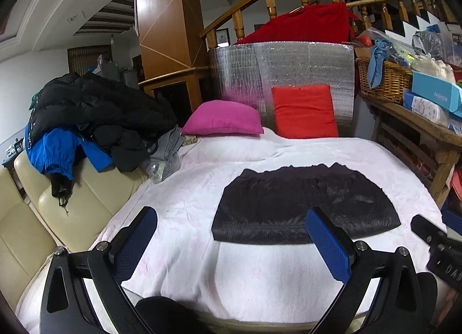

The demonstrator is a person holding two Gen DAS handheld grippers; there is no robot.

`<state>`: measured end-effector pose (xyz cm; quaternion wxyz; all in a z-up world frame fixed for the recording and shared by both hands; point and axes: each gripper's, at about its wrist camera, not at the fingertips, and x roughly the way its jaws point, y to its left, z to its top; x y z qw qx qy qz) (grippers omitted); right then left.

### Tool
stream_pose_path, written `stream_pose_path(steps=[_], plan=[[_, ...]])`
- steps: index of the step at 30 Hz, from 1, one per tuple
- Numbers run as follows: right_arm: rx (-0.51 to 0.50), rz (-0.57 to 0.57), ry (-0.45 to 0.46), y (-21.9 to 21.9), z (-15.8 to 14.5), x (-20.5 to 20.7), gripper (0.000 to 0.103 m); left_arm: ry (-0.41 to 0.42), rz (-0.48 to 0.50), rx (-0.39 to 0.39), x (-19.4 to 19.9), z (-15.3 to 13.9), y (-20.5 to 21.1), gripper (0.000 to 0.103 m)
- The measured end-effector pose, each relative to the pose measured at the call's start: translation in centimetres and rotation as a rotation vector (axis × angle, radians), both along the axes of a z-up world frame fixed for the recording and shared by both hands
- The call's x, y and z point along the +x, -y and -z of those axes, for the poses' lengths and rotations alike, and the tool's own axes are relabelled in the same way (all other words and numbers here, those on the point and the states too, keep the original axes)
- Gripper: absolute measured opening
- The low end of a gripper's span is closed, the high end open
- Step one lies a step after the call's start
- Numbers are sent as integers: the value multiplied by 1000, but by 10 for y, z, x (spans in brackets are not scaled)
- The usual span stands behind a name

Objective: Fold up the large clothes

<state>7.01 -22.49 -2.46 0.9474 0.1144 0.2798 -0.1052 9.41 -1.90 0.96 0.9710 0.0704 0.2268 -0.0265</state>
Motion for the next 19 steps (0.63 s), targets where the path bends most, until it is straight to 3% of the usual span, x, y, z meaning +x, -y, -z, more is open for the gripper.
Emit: stream_pose_path(steps=[7, 19], plan=[[-108, 73, -35, -10, -5, 5, 87, 14, 28, -10, 3, -9, -2, 102], [-151, 58, -33, -23, -17, 12, 87, 14, 56, -14, 7, -11, 2, 102]])
